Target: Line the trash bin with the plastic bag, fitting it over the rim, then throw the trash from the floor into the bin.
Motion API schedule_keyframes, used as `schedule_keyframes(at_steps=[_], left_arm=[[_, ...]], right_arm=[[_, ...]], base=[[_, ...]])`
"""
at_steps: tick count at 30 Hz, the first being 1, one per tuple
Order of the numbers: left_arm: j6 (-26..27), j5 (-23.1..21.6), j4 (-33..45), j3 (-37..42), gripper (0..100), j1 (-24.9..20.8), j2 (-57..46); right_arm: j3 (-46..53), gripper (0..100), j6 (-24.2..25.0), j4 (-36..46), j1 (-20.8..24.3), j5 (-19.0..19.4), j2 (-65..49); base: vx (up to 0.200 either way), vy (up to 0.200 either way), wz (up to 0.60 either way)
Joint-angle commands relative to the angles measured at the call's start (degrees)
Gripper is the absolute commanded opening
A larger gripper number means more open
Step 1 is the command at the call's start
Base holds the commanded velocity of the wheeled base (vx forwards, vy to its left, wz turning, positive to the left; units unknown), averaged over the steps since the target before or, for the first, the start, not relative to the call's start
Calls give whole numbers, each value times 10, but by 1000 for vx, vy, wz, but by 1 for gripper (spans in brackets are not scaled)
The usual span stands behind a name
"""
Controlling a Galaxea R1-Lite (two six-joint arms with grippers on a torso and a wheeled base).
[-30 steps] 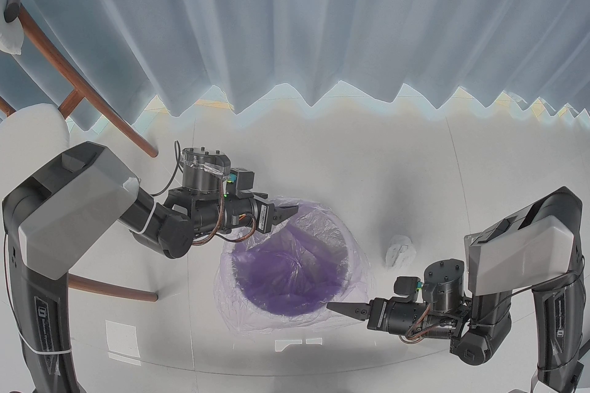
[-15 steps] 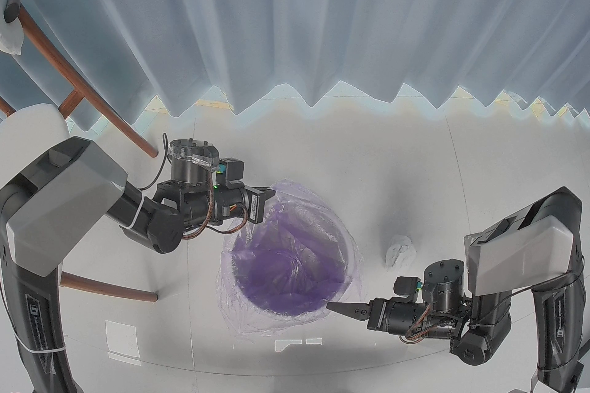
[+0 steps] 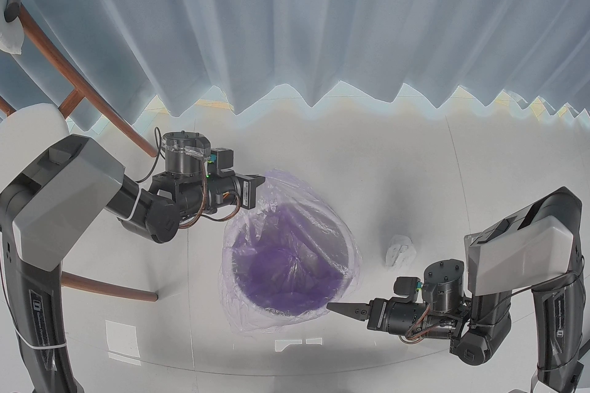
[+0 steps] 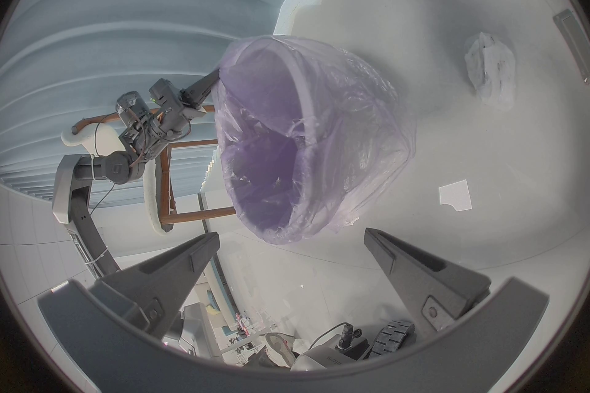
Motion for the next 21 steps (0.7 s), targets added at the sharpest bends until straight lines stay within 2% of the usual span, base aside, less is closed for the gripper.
schedule_keyframes(at_steps=[1,2,3,9,16,21], left_arm=[[-33,14,0,-34,0,-4,19],[-40,15,0,-35,0,-6,18],[-42,15,1,-35,100,-6,17],[-53,15,-20,-29,100,-22,11],[-145,23,-59,43,100,-38,-37],[-150,48,-60,76,100,-29,-37]], right_arm=[[0,100,0,-10,0,0,1],[0,100,0,-10,0,0,1],[0,100,0,-10,0,0,1],[0,100,0,-10,0,0,1],[0,100,-2,-10,1,0,1],[0,100,-5,-10,1,0,2]], base=[[0,0,0],[0,0,0],[0,0,0],[0,0,0],[0,0,0],[0,0,0]])
